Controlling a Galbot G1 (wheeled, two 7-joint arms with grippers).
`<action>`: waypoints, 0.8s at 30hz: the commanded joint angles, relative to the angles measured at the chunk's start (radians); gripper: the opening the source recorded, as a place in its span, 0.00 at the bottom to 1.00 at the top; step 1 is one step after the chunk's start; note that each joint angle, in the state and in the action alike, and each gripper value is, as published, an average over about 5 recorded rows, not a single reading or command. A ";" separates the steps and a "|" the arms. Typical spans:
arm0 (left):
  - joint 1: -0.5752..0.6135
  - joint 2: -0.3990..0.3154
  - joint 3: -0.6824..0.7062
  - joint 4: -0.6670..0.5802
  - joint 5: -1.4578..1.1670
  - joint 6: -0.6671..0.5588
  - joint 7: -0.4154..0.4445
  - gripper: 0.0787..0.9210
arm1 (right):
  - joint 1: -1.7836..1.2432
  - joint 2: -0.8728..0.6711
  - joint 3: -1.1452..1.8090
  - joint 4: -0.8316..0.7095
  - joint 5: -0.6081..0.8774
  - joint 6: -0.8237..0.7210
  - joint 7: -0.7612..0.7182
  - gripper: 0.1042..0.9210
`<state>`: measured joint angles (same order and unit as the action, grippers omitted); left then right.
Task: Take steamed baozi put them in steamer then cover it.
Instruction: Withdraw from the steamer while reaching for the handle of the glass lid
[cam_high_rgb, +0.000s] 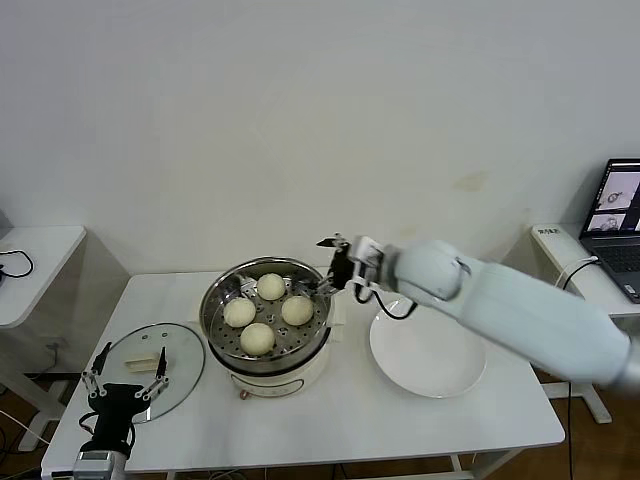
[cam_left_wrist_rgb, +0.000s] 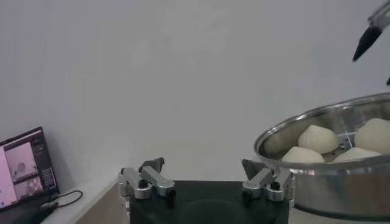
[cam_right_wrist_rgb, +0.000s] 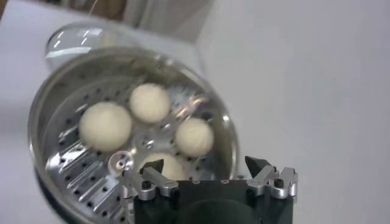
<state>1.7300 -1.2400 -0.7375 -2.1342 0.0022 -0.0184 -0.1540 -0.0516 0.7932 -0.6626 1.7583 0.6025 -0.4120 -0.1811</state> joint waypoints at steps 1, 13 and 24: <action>-0.005 0.002 0.000 0.024 0.005 -0.003 -0.001 0.88 | -0.744 -0.117 0.711 0.137 -0.181 0.391 0.171 0.88; -0.060 0.049 0.008 0.114 0.132 -0.022 0.009 0.88 | -1.272 0.316 1.359 0.170 -0.315 0.557 0.028 0.88; -0.125 0.202 -0.020 0.344 0.696 -0.142 -0.014 0.88 | -1.459 0.537 1.521 0.203 -0.377 0.576 -0.012 0.88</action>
<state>1.6459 -1.1459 -0.7441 -1.9739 0.2471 -0.0820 -0.1531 -1.2282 1.1238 0.5682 1.9301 0.2953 0.0910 -0.1618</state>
